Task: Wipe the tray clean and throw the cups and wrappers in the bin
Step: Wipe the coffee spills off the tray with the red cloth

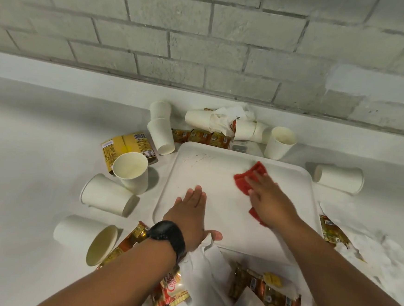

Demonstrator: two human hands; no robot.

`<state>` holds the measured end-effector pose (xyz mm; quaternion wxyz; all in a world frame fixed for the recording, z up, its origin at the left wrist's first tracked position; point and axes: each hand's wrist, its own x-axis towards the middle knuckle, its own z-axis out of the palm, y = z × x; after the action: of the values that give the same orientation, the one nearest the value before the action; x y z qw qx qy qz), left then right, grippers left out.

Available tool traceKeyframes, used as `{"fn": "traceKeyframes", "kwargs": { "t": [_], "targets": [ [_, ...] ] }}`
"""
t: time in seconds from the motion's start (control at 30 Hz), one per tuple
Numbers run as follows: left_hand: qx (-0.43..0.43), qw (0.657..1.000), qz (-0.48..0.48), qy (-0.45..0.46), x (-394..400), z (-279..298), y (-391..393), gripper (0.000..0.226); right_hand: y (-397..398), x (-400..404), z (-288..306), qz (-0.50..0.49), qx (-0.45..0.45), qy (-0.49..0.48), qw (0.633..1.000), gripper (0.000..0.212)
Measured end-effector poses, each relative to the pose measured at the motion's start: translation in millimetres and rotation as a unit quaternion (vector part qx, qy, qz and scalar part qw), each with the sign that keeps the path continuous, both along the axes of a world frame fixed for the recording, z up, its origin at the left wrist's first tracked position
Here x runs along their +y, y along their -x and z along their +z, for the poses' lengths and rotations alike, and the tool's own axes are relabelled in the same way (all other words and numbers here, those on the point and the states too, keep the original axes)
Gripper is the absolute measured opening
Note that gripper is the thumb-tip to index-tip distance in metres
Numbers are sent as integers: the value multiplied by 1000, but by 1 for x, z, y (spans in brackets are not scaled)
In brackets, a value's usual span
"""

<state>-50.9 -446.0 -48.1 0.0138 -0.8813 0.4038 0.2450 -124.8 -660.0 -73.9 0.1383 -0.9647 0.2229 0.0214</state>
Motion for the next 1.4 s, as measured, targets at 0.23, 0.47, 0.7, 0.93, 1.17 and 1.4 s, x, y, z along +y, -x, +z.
{"fn": "traceKeyframes", "kwargs": {
  "t": [0.23,0.47,0.7,0.93,1.17,1.4],
  "targets": [
    [10,1000,-2,-6,0,5,1,93,-65,26,-4,-47,-3,48,998,51],
    [-3,1000,8,-3,0,-6,-1,107,-45,31,-2,88,0,-8,996,46],
    [-33,988,103,108,15,-9,3,108,-30,8,-1,-77,-146,-37,986,51],
    [-36,978,195,63,42,-14,-12,122,-46,8,-6,-108,-109,52,987,45],
    [-45,979,184,73,44,-23,-19,127,-89,16,4,-201,-55,76,975,36],
    [-31,978,189,83,45,-27,-21,125,-134,49,6,-115,-42,72,990,32]
  ]
}}
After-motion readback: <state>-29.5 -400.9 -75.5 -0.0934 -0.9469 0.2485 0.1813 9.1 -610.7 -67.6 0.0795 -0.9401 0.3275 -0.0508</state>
